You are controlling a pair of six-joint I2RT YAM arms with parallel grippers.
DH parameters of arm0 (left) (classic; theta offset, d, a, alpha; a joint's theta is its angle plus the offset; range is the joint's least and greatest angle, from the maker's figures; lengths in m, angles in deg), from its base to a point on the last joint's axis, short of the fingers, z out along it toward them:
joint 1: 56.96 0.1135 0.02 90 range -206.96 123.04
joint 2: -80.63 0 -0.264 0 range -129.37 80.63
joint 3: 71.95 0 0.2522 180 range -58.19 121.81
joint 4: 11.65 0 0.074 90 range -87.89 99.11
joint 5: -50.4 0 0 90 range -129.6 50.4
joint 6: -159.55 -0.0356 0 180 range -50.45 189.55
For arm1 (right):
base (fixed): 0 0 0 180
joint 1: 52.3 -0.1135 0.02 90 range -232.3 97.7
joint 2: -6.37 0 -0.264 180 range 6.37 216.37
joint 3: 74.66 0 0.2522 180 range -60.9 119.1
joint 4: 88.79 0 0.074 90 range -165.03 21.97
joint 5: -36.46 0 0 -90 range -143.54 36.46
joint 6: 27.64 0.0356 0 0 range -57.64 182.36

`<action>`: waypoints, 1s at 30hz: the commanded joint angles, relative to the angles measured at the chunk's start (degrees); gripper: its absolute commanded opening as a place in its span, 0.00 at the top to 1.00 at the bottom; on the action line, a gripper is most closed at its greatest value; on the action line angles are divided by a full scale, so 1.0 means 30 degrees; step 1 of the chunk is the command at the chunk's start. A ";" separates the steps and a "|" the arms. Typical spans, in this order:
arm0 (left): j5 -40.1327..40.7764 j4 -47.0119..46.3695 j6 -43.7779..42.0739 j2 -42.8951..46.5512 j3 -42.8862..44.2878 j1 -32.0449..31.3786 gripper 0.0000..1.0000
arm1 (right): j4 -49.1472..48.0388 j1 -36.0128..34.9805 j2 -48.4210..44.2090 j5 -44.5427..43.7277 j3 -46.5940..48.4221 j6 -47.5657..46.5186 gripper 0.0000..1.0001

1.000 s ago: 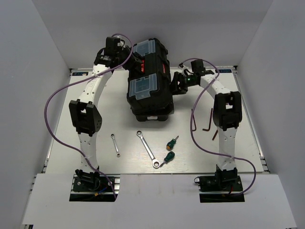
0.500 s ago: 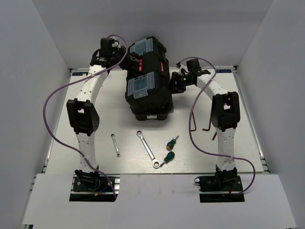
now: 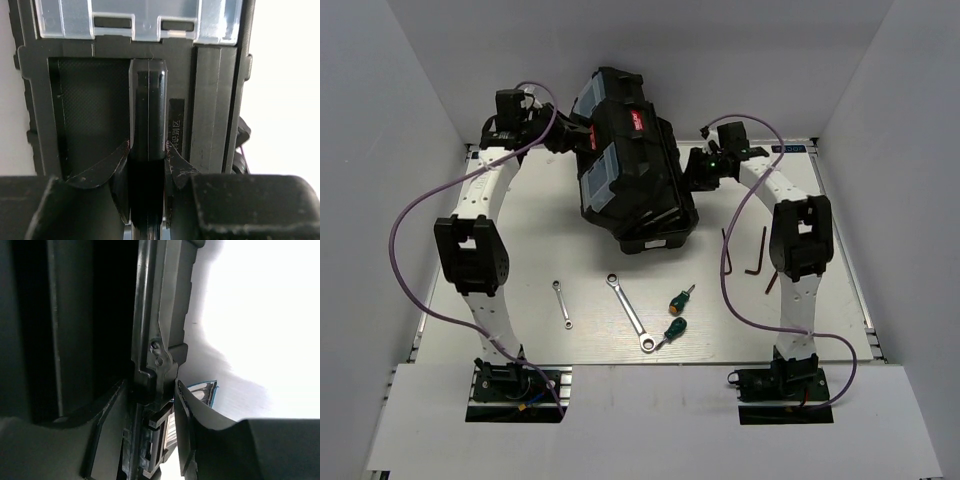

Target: Sort the tools into containers

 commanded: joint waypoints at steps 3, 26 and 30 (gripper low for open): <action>-0.1025 -0.3760 0.1034 0.4156 -0.1130 0.2383 1.00 | 0.1479 0.2598 -0.1064 -0.4114 -0.1801 -0.2106 1.00; 0.4659 0.4443 -0.6323 0.3838 -0.3657 0.4143 0.56 | 0.1186 0.4094 -0.4200 -0.0661 -0.6081 -0.0848 1.00; 0.4659 0.5261 -0.6760 0.3196 -0.1699 0.4143 0.36 | 0.0922 0.3977 -0.4084 0.0015 -0.5877 -0.0146 1.00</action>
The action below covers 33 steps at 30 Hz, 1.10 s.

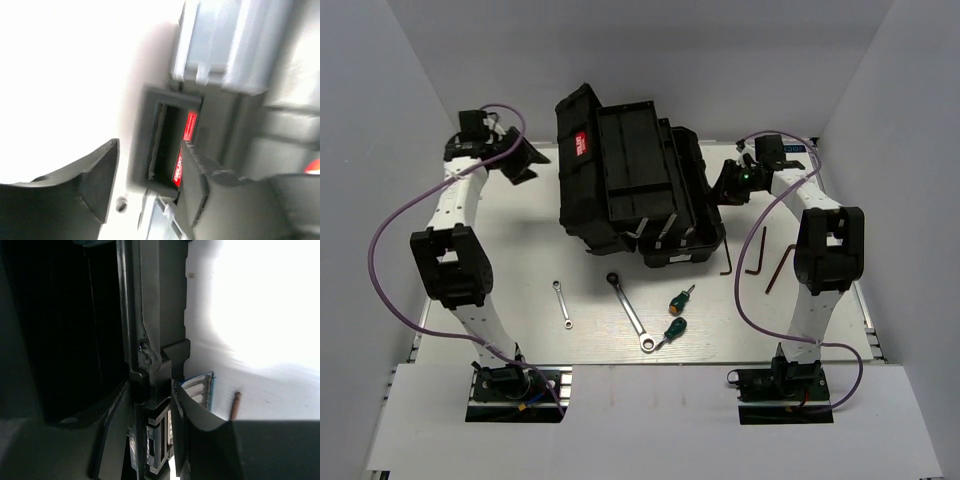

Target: Sort the tools into containers

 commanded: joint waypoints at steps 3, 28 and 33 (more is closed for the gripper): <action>0.1773 0.0939 -0.0692 0.0481 0.2950 0.1047 0.30 | 0.1345 0.1120 -0.0097 -0.1288 -0.0062 -0.0034 1.00; 0.3238 0.5597 -0.4064 0.6688 -0.0027 -0.0770 0.75 | -0.0618 -0.1019 0.2394 0.0995 0.3660 0.2428 1.00; 0.3646 0.5597 -0.3448 0.9497 -0.3076 -0.1473 0.55 | -0.0241 -0.0698 0.1399 0.2954 0.2667 0.1349 0.41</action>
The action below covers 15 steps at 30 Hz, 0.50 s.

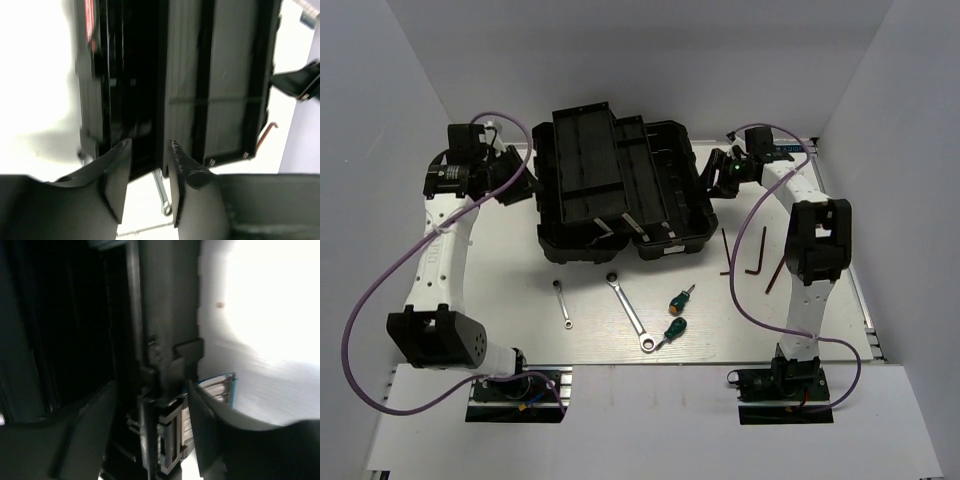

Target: Sort the tools into containers

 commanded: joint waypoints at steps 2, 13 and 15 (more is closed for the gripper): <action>0.0662 0.0665 0.0049 0.2001 -0.1207 -0.0672 0.52 | 0.0380 0.0404 -0.1823 0.2524 -0.0550 -0.0985 0.25; -0.1619 0.0198 -0.1328 0.5779 -0.2523 -0.1377 0.53 | 0.2004 0.1373 -0.9342 -0.0957 -0.4967 -0.9365 0.10; -0.2967 -0.0358 -0.1563 0.6801 -0.4366 -0.1582 0.62 | 0.3070 0.1664 -0.9942 -0.1252 -0.6672 -1.0302 0.64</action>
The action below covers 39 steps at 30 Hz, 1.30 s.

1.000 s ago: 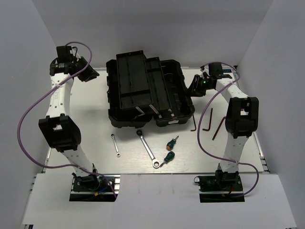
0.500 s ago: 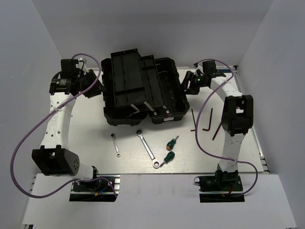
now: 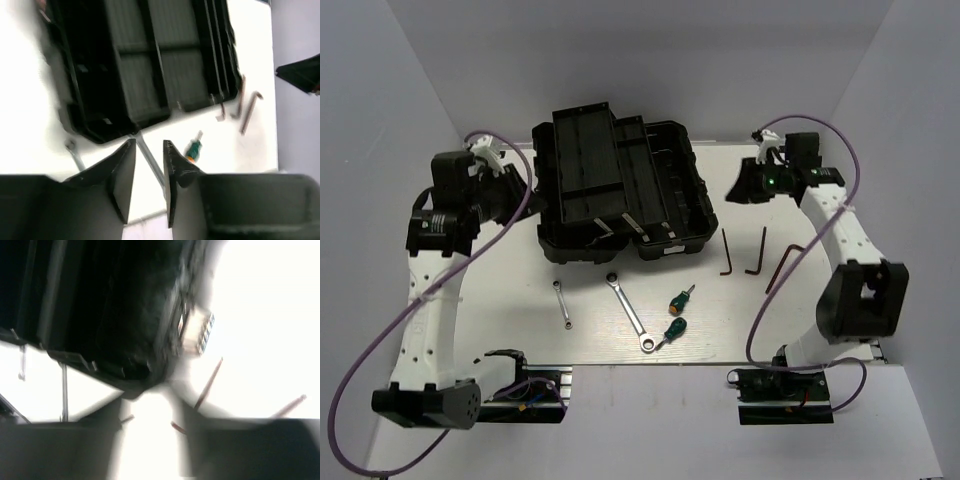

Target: Sort the tools into containers

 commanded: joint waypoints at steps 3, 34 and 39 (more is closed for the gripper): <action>-0.3695 -0.1424 -0.0872 0.2067 -0.4082 -0.0650 0.79 | 0.3745 0.0341 -0.1369 -0.2793 -0.2194 -0.3886 1.00; 0.3038 -0.3480 -0.3127 -0.4695 -0.2245 -1.3656 0.42 | 0.1297 0.0956 0.1821 -1.1321 -0.5009 -0.1982 0.62; 0.3798 -0.3946 -0.2543 -0.5867 -0.1306 -1.4361 0.37 | 0.1354 0.1132 0.3314 -1.0768 -0.4103 -0.1602 0.62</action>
